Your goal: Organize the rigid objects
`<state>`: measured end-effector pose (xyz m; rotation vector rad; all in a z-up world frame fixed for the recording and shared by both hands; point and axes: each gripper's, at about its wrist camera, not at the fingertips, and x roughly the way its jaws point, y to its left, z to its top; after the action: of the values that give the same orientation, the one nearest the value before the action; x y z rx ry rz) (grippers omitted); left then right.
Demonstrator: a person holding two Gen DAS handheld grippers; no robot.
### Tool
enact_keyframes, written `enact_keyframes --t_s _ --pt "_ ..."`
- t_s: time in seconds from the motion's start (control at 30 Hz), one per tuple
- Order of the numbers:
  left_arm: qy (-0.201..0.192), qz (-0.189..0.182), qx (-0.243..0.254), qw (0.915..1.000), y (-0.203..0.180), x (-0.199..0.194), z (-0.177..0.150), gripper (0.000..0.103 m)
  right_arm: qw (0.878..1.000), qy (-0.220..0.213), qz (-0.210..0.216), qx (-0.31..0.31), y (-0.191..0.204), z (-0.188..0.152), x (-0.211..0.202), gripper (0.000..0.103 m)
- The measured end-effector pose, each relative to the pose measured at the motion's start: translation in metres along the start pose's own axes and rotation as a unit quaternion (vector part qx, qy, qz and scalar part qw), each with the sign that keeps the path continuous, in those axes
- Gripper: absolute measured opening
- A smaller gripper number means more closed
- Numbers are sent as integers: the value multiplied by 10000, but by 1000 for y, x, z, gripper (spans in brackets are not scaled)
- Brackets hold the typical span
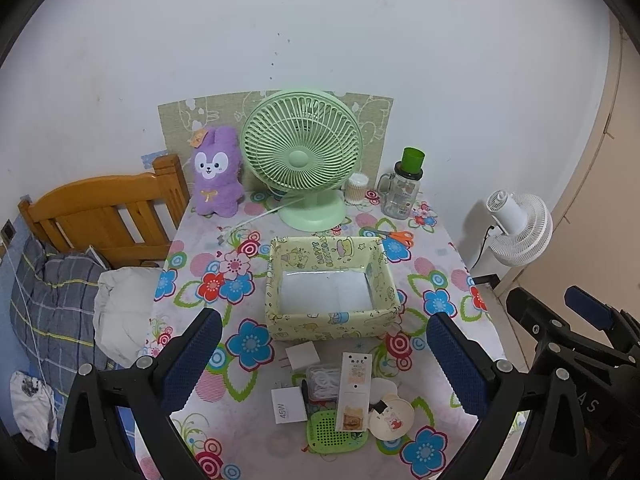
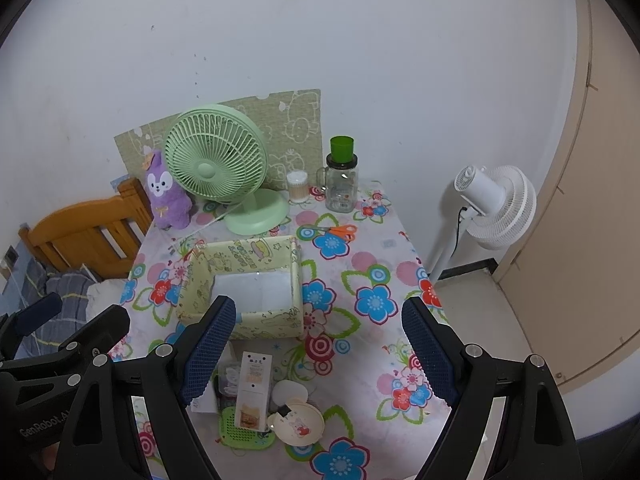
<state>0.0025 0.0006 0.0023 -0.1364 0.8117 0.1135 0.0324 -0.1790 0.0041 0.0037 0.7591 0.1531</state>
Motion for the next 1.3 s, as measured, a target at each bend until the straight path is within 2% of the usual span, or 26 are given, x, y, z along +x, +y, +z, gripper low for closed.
enact_keyframes --t_s 0.53,1.3 --pt "-111 54 3 9999 -3 2 3 103 9999 -101 -118 -38 0 -1 -4 87" --pt "-87 66 21 9999 -10 6 -2 103 9998 -109 -7 156 -10 2 -3 88"
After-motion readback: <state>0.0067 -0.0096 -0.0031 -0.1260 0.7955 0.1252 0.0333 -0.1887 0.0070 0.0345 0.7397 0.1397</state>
